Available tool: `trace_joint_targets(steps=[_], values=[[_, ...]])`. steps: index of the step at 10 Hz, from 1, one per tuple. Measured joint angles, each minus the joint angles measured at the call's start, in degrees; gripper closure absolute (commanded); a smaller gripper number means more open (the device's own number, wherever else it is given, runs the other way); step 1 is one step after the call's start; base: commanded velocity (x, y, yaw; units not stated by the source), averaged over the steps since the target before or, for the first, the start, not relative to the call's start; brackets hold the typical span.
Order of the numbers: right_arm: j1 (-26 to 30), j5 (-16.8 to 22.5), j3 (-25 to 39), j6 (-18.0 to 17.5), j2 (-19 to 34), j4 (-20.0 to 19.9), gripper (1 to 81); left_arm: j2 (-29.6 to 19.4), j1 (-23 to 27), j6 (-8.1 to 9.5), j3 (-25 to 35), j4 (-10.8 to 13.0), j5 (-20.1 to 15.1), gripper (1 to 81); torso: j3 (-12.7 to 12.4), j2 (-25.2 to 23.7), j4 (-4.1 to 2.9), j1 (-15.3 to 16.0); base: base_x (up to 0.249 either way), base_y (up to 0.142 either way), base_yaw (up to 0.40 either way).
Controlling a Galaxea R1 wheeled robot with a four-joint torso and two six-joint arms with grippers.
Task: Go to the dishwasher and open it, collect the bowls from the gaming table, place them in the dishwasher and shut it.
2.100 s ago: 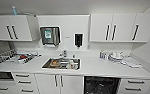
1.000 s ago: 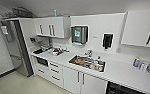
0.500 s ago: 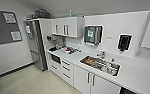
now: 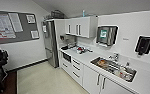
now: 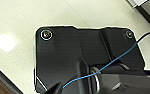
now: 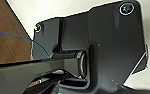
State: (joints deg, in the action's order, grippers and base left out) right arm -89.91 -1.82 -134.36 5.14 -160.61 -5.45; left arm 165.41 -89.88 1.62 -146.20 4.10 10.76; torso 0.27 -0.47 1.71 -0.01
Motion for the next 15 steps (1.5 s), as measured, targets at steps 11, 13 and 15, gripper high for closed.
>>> trace_joint_targets(steps=[11, 13, 15], values=[[-0.1, -1.2, -1.4, 0.0, -0.2, 0.0, 1.0, 1.1, 0.0, -0.05, -2.2, 0.6, -0.3, 1.0, 0.0, 0.0, 0.0, 0.0, 0.0, 0.0, 0.375], [0.1, -1.2, -1.5, 0.0, -0.2, 0.0, 1.0, 1.4, 0.0, -0.06, -3.6, 0.8, -0.3, 1.0, 0.0, 0.0, 0.0, 0.0, 0.0, 0.0, 0.375], [0.0, -1.2, -1.5, 0.0, -0.5, 0.0, 1.0, 1.6, 0.0, -0.09, -4.1, 2.1, -0.3, 1.0, 0.0, 0.0, 0.0, 0.0, 0.0, 0.0, 0.375]])
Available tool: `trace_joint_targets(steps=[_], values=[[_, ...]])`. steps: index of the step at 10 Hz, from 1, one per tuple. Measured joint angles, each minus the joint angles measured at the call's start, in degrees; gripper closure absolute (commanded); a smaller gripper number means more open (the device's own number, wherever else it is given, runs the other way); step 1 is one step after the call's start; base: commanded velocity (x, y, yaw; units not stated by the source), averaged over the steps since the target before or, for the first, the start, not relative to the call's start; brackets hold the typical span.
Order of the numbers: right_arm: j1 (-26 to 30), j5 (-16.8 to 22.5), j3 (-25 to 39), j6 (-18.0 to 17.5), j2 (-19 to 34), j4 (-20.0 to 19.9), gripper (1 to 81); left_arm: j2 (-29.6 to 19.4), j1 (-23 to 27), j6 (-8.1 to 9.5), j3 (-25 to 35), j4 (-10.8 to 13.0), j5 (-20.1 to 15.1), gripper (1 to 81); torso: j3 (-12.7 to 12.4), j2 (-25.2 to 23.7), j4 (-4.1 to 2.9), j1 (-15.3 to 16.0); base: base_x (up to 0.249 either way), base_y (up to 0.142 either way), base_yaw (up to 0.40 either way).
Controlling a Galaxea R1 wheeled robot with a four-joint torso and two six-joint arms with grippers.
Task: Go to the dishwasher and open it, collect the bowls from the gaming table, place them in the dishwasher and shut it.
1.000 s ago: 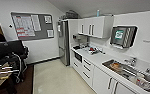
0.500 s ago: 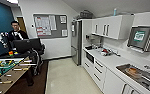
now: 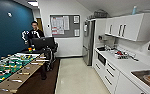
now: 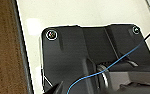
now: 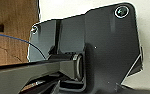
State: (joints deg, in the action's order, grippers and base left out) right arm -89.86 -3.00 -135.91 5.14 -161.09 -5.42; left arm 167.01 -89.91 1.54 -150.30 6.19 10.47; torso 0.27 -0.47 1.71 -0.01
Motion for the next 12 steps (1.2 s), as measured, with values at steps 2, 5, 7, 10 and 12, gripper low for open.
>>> trace_joint_targets(steps=[2, 5, 7, 10, 12], values=[[-0.1, 0.2, -0.2, 0.0, 0.0, 0.0, 1.0, 0.7, 0.0, 0.0, 0.2, 0.1, 0.1, 1.0, 0.0, 0.0, 0.0, 0.0, 0.0, 0.0, 0.375], [-0.1, 0.0, -0.5, 0.0, -0.4, 0.0, 1.0, 0.3, 0.0, 0.0, 0.1, 0.0, 0.0, 1.0, 0.0, 0.0, 0.0, 0.0, 0.0, 0.0, 0.375], [-0.1, 0.0, -0.9, 0.0, -0.8, 0.0, 1.0, 0.3, 0.0, 0.0, 0.1, 0.0, 0.0, 1.0, 0.0, 0.0, 0.0, 0.0, 0.0, 0.0, 0.374], [-0.1, 0.0, -1.4, 0.0, -0.9, 0.0, 1.0, 0.5, 0.0, 0.0, -0.3, 0.0, 0.0, 1.0, 0.0, 0.0, 0.0, 0.0, 0.0, 0.0, 0.375], [-0.2, 0.0, -2.1, 0.0, -1.2, 0.0, 1.0, 0.6, 0.0, 0.0, -0.4, 0.0, 0.0, 1.0, 0.0, 0.0, 0.0, 0.0, 0.0, 0.0, 0.374]])
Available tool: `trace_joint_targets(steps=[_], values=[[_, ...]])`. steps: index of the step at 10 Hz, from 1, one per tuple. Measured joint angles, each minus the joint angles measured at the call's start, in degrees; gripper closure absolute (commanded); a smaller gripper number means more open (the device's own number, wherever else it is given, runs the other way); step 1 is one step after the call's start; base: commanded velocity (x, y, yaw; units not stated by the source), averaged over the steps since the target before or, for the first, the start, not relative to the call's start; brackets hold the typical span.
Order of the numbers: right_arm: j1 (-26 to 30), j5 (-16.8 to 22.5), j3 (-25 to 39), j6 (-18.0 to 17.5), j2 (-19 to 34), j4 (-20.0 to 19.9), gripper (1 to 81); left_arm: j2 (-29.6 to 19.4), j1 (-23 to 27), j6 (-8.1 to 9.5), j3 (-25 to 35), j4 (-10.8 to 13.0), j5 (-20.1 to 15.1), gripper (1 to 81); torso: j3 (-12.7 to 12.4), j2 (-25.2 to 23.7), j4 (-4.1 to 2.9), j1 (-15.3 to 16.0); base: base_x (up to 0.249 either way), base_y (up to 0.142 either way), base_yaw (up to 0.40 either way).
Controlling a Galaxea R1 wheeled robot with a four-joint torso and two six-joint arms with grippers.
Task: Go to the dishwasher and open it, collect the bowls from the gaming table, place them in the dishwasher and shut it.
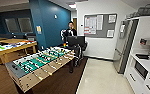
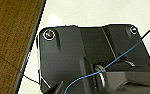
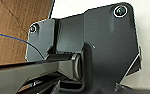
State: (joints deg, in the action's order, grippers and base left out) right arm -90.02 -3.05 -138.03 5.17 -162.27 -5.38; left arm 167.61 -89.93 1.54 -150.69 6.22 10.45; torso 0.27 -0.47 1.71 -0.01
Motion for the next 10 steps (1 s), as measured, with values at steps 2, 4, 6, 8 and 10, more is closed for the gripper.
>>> trace_joint_targets(steps=[2, 4, 6, 8, 10], values=[[0.0, 0.0, -2.4, 0.0, -1.5, 0.0, 1.0, 0.2, 0.0, 0.02, -0.1, 0.0, 0.0, 1.0, 0.0, 0.0, 0.0, 0.0, 0.0, 0.0, 0.375], [0.0, 0.1, -4.0, 0.1, -2.8, 0.0, 1.0, 0.6, -0.1, 0.02, -0.1, 0.0, -0.1, 1.0, 0.0, 0.0, 0.0, 0.0, 0.0, 0.0, 0.374], [0.0, 0.1, -4.1, 0.2, -2.9, 0.0, 1.0, 0.4, -0.1, 0.02, -0.2, 0.0, -0.1, 1.0, 0.0, 0.0, 0.0, 0.0, 0.0, 0.0, 0.374], [0.0, 0.0, -4.1, 0.2, -2.9, 0.0, 1.0, 0.5, -0.1, 0.0, -0.7, 0.0, -0.1, 1.0, 0.0, 0.0, 0.0, 0.0, 0.0, 0.0, 0.375], [0.0, 0.0, -4.1, 0.2, -2.9, 0.0, 1.0, 1.0, -0.1, 0.0, -0.7, 0.0, -0.2, 1.0, 0.0, 0.0, 0.0, 0.0, 0.0, 0.0, 0.375]])
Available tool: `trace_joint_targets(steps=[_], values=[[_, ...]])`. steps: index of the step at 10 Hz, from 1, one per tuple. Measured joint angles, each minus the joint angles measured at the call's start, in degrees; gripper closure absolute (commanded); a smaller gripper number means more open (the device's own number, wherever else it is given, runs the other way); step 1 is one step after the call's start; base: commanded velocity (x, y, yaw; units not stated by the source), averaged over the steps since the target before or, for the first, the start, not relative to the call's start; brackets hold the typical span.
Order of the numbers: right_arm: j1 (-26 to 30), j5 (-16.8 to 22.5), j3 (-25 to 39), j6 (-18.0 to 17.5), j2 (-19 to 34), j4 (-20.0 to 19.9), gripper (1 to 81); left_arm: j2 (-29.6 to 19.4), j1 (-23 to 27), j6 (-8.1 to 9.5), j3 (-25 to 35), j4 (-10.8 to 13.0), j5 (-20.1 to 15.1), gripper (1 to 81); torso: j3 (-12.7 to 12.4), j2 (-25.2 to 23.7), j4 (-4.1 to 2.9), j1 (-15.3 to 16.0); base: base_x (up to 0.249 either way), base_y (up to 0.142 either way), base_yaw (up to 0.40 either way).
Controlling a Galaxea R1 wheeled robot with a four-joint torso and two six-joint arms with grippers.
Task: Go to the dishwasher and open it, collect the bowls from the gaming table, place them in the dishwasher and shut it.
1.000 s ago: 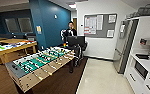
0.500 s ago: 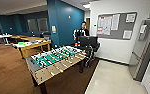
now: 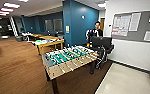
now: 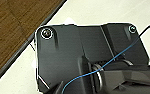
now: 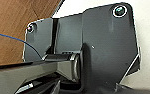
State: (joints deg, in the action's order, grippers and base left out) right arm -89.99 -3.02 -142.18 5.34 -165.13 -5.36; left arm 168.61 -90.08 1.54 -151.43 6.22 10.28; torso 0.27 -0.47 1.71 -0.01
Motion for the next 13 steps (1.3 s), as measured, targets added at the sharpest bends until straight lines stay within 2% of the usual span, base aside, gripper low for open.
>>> trace_joint_targets(steps=[13], values=[[0.1, 0.0, -0.2, 0.0, -0.5, 0.1, 1.0, 0.1, 0.0, 0.02, -0.4, 0.0, -0.1, 1.0, 0.0, 0.0, 0.0, 0.0, 0.0, 0.0, 0.375]])
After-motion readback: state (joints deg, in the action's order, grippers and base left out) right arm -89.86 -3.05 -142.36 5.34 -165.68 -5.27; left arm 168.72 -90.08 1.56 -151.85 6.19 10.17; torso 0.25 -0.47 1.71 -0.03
